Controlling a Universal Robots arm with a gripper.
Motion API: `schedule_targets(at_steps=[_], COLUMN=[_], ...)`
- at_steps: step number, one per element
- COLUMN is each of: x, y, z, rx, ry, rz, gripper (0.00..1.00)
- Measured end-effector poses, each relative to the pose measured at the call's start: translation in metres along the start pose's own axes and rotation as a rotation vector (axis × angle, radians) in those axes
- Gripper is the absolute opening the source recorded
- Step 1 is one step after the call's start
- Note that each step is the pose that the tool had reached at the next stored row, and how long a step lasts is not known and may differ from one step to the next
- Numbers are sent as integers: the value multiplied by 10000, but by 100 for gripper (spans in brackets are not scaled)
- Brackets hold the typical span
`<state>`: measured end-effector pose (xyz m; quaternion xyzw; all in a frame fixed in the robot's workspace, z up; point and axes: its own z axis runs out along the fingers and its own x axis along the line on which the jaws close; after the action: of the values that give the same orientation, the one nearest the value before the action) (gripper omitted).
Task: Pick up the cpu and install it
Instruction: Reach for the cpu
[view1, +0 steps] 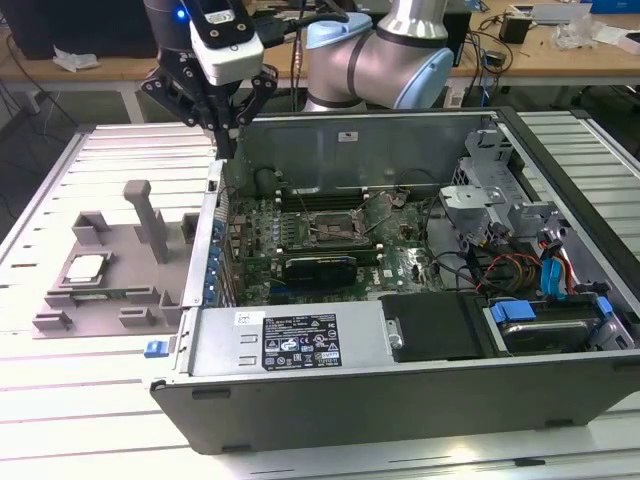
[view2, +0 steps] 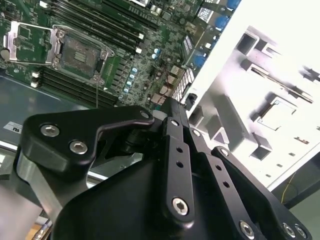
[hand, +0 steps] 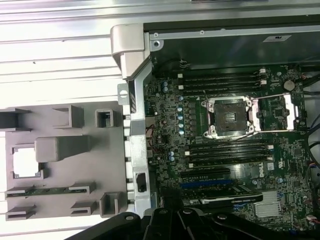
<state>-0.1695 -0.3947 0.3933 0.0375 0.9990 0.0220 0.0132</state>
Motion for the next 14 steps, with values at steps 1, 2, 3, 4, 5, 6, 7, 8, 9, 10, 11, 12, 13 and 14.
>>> schedule_targets(at_steps=[1,2,3,4,5,6,7,8,9,10,11,12,13,14], x=[12,27,38,50,66,79,97,111,128,145,166,183,196,217], y=[0,0,-1,-1,-2,-3,-4,-5,-5,-6,-8,-9,-10,-11], z=[0,0,-1,-1,-2,-2,-3,-3,-3,-4,-4,-5,-5,-6], rx=[-1,-1,0,-1,0,0,-1,-1,-1,-1,-1,-2,-1,-2], ry=[-1,-2,-3,-5,-5,-6,-8,-10,-12,-13,-16,-17,-17,-19], rz=[0,1,2,1,1,1,0,-1,0,0,0,1,1,0], gripper=[11,11,11,11,11,11,11,11,11,11,11,11,11,11])
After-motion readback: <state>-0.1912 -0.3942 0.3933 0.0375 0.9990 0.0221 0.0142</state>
